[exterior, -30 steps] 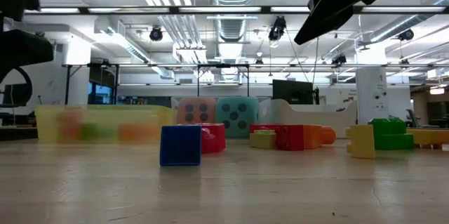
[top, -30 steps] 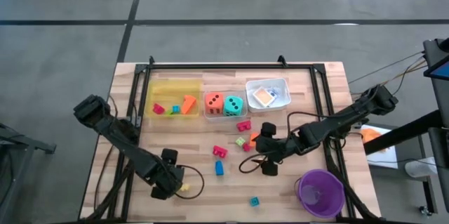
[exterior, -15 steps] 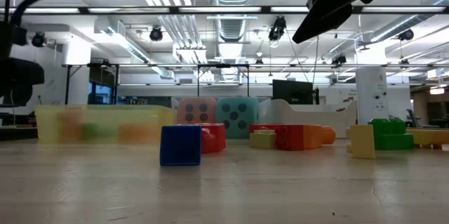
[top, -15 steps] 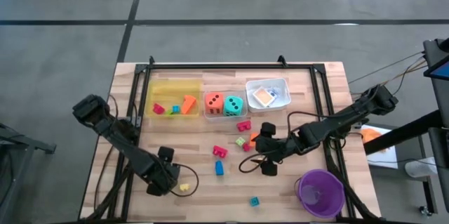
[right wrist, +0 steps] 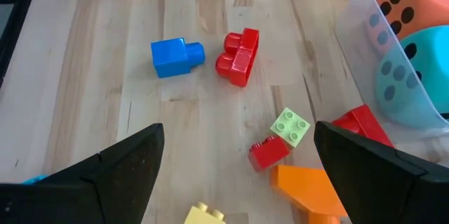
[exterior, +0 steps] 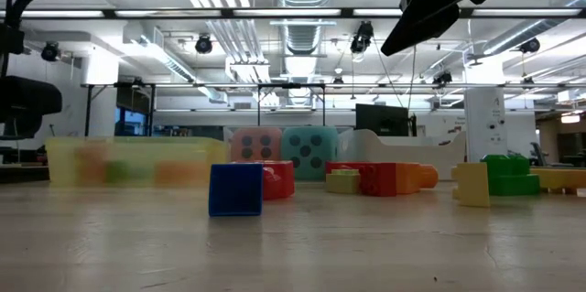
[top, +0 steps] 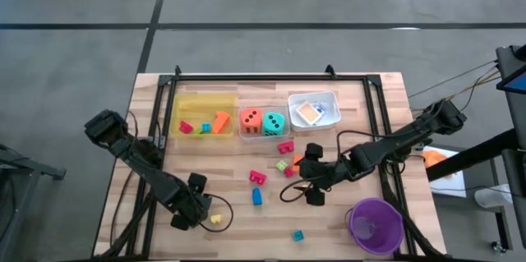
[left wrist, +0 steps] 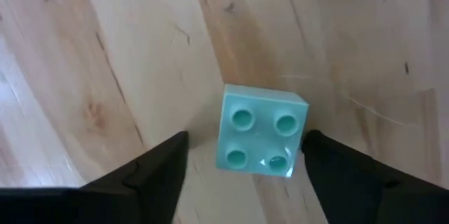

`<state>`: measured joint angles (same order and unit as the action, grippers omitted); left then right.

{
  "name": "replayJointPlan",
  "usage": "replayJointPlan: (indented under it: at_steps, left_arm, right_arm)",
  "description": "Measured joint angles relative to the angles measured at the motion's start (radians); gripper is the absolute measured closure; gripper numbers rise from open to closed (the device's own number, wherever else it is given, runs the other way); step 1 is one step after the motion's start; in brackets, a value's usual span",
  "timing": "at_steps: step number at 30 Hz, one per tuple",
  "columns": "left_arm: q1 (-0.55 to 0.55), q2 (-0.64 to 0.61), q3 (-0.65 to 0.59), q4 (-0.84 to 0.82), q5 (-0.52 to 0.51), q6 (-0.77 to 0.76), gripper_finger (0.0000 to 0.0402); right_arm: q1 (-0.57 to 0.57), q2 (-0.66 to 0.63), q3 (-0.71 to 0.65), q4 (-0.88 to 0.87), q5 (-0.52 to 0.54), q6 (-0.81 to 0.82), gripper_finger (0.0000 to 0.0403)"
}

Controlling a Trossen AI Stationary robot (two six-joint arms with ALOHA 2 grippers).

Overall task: Pick & Place Toys
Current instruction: Put the light blue game piece into the yellow bin

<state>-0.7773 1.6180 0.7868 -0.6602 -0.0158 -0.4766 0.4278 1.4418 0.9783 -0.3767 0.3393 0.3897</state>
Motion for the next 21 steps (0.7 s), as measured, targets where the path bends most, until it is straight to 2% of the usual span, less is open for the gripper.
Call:
replayJointPlan:
  at_steps: [9, 16, 21]
  left_arm:
    - [0.000, -0.001, 0.000, 0.021, 0.005, -0.001, 0.0274]
    - [0.000, -0.043, -0.004, 0.055, 0.029, -0.043, 0.0274]
    - [0.013, -0.162, -0.002, 0.057, 0.014, -0.149, 0.0274]
  right_arm:
    - [0.000, 0.000, 0.000, 0.001, 0.000, 0.002, 0.0038]
    - [0.000, 0.000, 0.000, 0.002, 0.000, 0.002, 0.0038]
    - [0.000, 0.000, 0.000, 0.022, 0.000, -0.001, 0.0038]
